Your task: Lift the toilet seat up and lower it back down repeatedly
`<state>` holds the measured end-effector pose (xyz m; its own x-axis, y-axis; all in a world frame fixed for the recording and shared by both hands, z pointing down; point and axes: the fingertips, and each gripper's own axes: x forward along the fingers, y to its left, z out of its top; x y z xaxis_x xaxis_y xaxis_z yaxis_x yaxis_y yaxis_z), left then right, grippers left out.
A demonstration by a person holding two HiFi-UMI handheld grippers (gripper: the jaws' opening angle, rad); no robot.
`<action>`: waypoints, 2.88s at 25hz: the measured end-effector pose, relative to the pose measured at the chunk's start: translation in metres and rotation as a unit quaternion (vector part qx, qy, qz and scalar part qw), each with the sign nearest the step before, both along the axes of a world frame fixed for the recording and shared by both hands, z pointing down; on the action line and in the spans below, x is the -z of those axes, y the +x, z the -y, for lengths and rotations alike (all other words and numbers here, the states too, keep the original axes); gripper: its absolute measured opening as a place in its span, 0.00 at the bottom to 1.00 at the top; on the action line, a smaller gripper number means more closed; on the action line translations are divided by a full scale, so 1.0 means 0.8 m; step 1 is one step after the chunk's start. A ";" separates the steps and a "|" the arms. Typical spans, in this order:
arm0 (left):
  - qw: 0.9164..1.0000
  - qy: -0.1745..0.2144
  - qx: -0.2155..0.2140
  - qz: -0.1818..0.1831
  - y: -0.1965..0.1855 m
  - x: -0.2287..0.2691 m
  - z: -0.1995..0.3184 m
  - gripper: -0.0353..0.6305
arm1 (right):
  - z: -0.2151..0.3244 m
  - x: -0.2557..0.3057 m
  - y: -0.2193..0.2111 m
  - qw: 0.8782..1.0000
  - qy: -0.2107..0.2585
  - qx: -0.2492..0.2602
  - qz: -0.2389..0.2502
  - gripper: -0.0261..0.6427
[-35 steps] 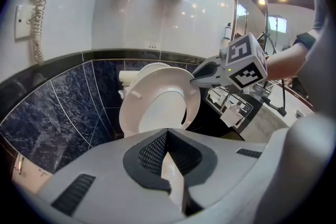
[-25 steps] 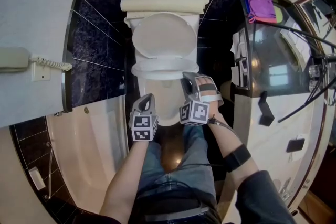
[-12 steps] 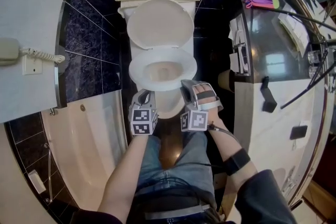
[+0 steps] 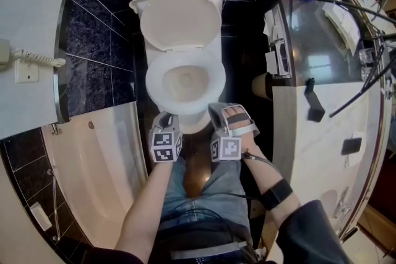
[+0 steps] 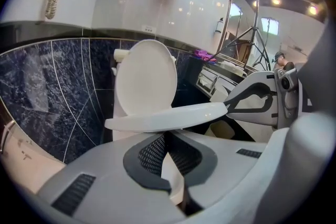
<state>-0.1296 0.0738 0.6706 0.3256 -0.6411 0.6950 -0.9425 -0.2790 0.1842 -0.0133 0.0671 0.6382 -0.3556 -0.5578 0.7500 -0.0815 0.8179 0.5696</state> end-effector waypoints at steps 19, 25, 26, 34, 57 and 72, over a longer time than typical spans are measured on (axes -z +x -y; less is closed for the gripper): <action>0.999 -0.050 -0.020 0.007 0.021 -0.149 -0.121 0.05 | 0.032 -0.101 0.059 0.987 -0.009 -0.148 0.053 0.06; 0.997 -0.074 -0.032 0.016 0.024 -0.231 -0.154 0.05 | 0.047 -0.142 0.057 0.982 -0.007 -0.176 0.061 0.06; 0.996 -0.080 -0.036 0.016 0.024 -0.242 -0.159 0.05 | 0.045 -0.148 0.055 0.982 -0.008 -0.178 0.061 0.06; 0.990 -0.134 -0.047 0.016 0.015 -0.315 -0.204 0.05 | 0.032 -0.187 0.052 0.981 -0.021 -0.187 0.056 0.06; 0.999 0.027 -0.032 0.001 -0.044 0.053 -0.015 0.05 | 0.056 0.047 0.006 0.948 -0.040 -0.259 0.183 0.06; 0.990 0.140 0.006 0.024 -0.101 0.333 0.039 0.05 | 0.072 0.255 0.091 0.854 -0.062 -0.378 0.352 0.06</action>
<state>-0.2105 0.0429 0.4042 0.2880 -0.8141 0.5043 -0.9518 -0.3015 0.0569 0.0593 0.0093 0.4346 -0.3157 -0.7598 0.5683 -0.9000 0.4295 0.0743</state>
